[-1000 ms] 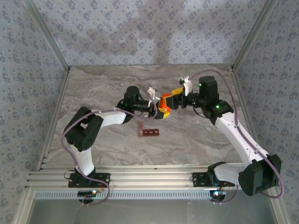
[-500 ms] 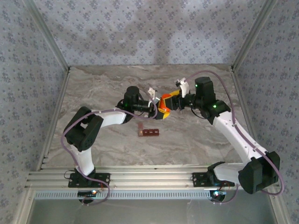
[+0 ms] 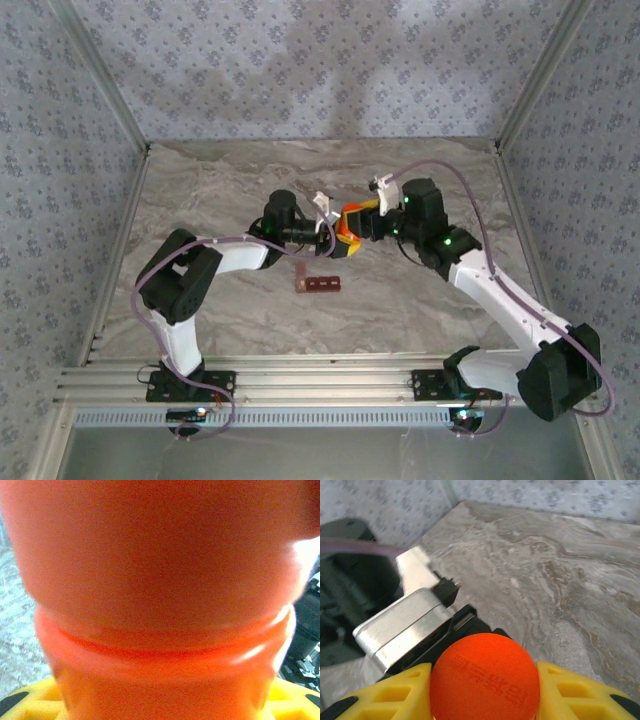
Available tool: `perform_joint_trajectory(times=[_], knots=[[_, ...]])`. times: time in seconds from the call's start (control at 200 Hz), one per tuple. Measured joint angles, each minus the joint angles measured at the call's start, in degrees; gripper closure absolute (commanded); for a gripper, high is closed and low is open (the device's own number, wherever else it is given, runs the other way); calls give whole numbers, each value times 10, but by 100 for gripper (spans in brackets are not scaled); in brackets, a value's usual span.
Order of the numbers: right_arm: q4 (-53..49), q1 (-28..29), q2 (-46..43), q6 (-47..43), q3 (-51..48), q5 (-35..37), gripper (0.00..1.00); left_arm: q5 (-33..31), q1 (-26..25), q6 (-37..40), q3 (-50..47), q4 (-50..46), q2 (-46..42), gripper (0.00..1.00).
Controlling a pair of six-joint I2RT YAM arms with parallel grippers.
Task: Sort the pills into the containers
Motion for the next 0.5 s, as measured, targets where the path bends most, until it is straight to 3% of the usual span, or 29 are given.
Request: perform_joint_trajectory(times=[0.27, 0.5], knots=[[114, 96, -15, 125, -82, 219, 62, -38, -3, 0, -27, -1, 0, 100], [104, 109, -5, 145, -67, 258, 56, -49, -3, -4, -27, 1, -3, 100]])
